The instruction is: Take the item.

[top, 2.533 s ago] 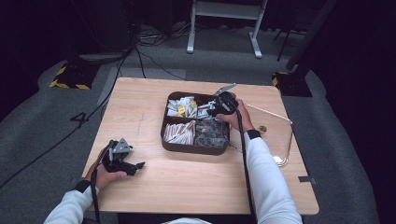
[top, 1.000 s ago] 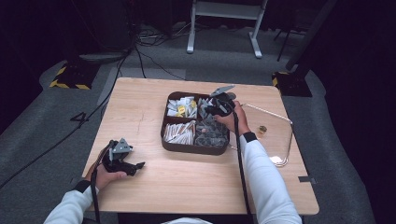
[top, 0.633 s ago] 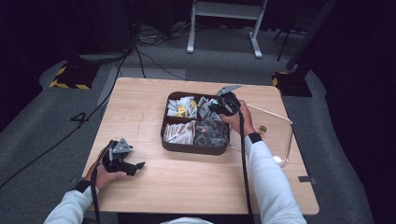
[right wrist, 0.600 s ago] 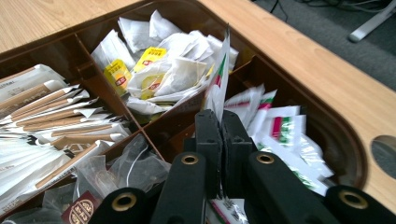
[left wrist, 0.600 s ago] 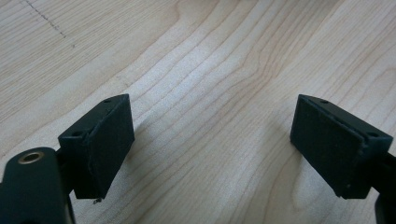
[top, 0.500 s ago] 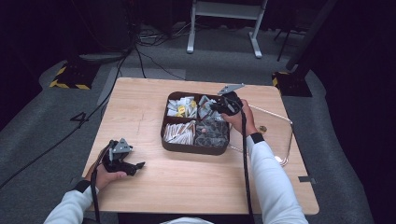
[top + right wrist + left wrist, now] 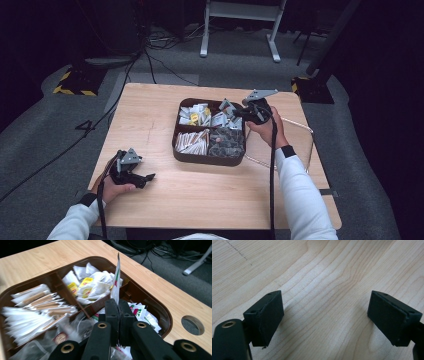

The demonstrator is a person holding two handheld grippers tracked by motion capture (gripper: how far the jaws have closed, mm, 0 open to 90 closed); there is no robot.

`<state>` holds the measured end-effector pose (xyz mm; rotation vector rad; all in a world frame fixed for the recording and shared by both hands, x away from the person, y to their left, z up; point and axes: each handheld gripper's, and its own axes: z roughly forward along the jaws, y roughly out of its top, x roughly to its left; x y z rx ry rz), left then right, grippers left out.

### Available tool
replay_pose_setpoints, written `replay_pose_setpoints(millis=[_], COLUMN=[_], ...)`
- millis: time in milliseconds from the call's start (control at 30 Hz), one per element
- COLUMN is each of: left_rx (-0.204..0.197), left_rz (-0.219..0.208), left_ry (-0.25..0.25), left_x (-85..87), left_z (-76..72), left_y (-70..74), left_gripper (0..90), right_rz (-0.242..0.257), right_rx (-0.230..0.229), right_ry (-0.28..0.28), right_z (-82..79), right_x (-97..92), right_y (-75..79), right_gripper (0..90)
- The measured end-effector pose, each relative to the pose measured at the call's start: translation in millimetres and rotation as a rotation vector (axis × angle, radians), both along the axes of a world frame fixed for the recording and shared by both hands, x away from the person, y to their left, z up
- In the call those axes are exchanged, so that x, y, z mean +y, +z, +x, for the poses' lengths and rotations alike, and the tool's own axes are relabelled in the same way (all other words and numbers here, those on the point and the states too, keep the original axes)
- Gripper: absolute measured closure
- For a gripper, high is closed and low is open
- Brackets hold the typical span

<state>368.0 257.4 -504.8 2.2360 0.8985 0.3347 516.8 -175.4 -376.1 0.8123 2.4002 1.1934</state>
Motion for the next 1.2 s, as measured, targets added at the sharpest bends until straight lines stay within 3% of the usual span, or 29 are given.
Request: replay_pose_setpoints(millis=[433, 600, 1200], left_rx=[0.000, 0.000, 0.000], left_rz=[0.000, 0.000, 0.000], left_ry=[0.000, 0.000, 0.000], left_x=[0.0, 0.0, 0.0], left_z=[0.0, 0.0, 0.0], left_y=[0.0, 0.0, 0.0], left_gripper=[13.8, 13.8, 13.8], right_rz=[0.012, 0.013, 0.006], right_rx=[-0.011, 0.002, 0.065], right_ry=[0.110, 0.153, 0.275], right_z=[-50.5, -71.7, -117.0], right_x=[-9.6, -12.5, -4.1], right_y=[7.6, 4.1, -17.1], right_gripper=[89.0, 89.0, 89.0])
